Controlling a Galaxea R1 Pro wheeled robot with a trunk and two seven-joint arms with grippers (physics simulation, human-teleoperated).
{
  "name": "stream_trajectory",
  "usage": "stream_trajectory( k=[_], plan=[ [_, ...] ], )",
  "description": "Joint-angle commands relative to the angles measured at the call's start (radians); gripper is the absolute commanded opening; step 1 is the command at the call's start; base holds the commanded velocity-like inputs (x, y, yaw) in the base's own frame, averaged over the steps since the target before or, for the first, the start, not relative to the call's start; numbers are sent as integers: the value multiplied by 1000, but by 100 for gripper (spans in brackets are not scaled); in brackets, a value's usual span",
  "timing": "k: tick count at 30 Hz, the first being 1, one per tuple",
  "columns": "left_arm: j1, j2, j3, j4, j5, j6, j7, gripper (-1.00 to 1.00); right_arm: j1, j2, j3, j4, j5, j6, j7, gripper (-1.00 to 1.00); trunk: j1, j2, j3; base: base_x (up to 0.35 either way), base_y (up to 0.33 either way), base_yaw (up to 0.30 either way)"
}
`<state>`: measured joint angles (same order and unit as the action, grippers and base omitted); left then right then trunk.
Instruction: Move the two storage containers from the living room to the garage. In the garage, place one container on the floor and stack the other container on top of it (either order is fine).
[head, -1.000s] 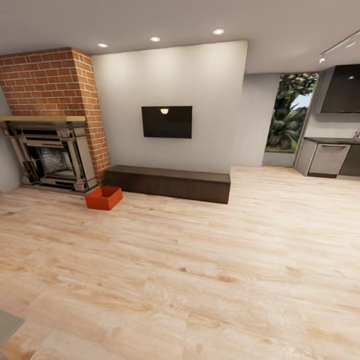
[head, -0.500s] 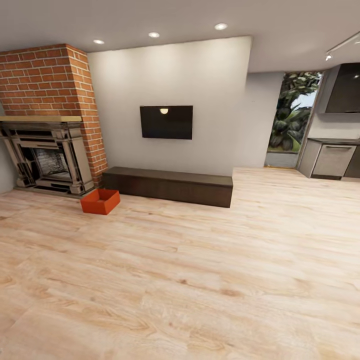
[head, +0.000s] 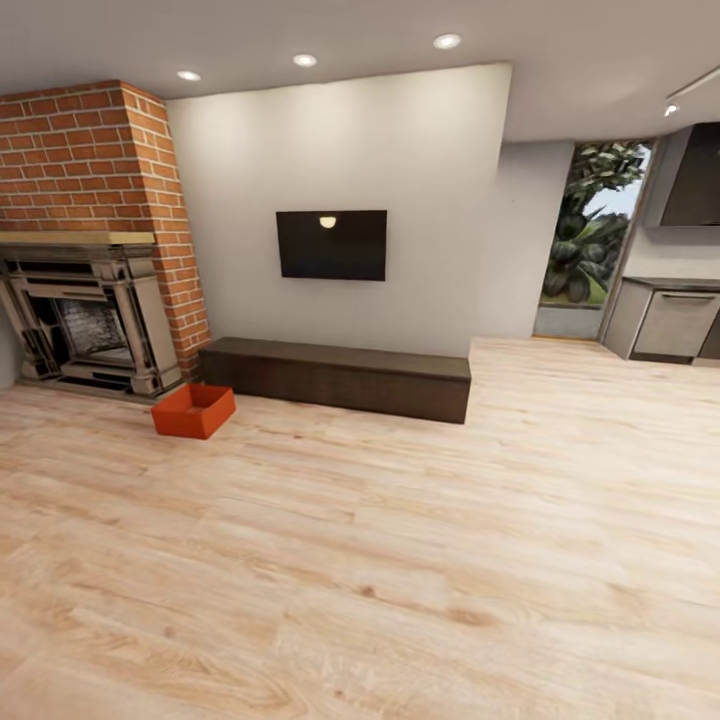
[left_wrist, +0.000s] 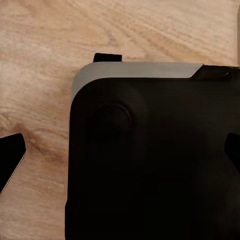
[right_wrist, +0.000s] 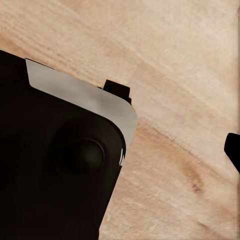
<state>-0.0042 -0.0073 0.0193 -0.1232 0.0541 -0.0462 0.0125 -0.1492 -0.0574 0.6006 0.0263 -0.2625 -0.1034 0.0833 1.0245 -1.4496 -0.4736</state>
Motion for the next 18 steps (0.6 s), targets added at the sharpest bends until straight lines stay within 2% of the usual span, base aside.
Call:
stream_trajectory(
  k=[1,18],
  plan=[
    [0,0,1,0,6,-3,1,100,-1,0,7,3,-11,-6,6,100,1,0,-1,321,0,0],
    [0,0,1,0,6,-1,1,100,-1,1,7,3,-12,-6,5,100,1,0,-1,321,0,0]
  ],
)
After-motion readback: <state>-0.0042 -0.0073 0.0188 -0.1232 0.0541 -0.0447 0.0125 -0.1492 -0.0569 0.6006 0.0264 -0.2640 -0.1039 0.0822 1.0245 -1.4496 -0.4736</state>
